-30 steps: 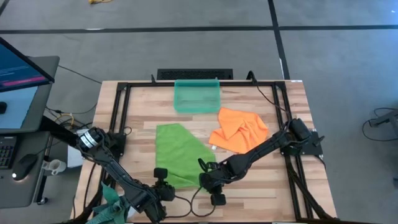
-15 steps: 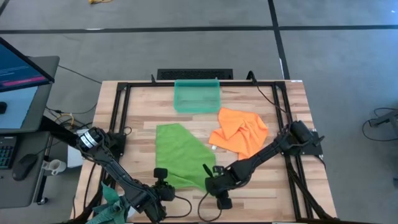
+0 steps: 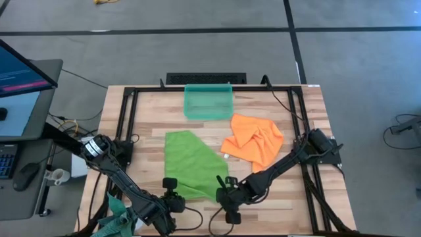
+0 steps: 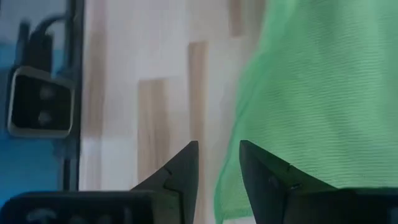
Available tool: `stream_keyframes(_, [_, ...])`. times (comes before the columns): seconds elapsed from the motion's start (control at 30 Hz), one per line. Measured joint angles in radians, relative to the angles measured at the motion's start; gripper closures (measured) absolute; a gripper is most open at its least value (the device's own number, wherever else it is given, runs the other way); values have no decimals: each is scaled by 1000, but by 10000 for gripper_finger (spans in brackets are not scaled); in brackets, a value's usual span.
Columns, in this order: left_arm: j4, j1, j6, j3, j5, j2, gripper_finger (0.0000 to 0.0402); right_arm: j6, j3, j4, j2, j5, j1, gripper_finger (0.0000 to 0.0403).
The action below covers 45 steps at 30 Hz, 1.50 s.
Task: Roll microfiber towels into tight, uniform cylinder then place into a basket
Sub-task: Fold the green towel
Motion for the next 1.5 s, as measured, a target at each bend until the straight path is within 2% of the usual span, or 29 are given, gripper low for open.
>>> stream_keyframes(0.5, [0, 0, 0, 0, 6, 0, 401, 95, -3, 31, 14, 66, 2, 269])
stream_keyframes(0.83, [0, 0, 0, 0, 6, 0, 401, 181, -82, 54, 14, 67, 13, 269])
stream_keyframes(1.27, [0, 0, 0, 0, 6, 0, 401, 179, -82, 88, 14, 70, 55, 269])
stream_keyframes(1.5, [0, 0, 0, 0, 6, 0, 401, 172, -82, 87, 14, 143, 50, 269])
